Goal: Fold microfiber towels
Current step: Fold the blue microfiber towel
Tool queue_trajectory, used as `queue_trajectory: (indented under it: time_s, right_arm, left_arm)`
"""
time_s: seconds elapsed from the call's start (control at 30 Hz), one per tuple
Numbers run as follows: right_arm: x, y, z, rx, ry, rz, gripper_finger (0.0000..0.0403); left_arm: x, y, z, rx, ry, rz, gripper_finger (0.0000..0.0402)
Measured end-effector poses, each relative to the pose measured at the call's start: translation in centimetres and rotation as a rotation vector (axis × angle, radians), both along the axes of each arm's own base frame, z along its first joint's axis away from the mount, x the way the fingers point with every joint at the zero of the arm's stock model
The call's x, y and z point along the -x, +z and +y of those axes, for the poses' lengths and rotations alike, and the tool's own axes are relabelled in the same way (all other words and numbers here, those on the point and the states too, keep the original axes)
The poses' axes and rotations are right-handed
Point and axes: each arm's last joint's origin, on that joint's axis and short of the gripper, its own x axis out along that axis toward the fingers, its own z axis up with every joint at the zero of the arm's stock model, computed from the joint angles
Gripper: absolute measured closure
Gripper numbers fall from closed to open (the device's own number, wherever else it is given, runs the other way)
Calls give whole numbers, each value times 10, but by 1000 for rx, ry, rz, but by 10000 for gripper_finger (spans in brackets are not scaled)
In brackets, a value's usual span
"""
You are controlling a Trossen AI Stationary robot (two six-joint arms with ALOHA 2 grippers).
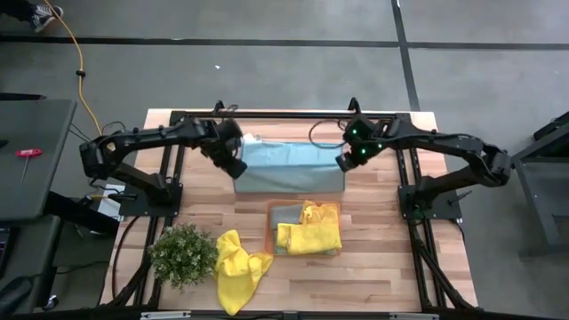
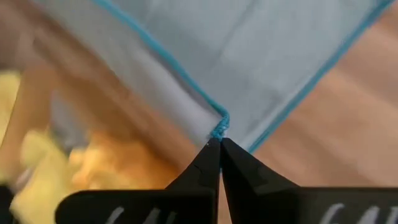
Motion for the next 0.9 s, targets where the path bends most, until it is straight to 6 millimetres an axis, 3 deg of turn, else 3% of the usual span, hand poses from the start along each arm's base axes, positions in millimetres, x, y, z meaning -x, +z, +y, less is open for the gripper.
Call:
queue_trajectory:
  time_s: [0.23,0.47,0.67,0.9]
  right_arm:
    - [4,-10,-23,71,-103,75,403]
    - [-3,-24,-36,127,-151,126,403]
    - [-10,-34,-42,146,-174,141,403]
    - [-13,-42,-47,197,-240,199,403]
  left_arm:
    - [1,-6,34,-150,67,-34,402]
    - [-8,-25,56,-255,89,-11,402]
    - [-14,-36,64,-309,82,23,402]
    - [-15,-36,70,-433,120,72,401]
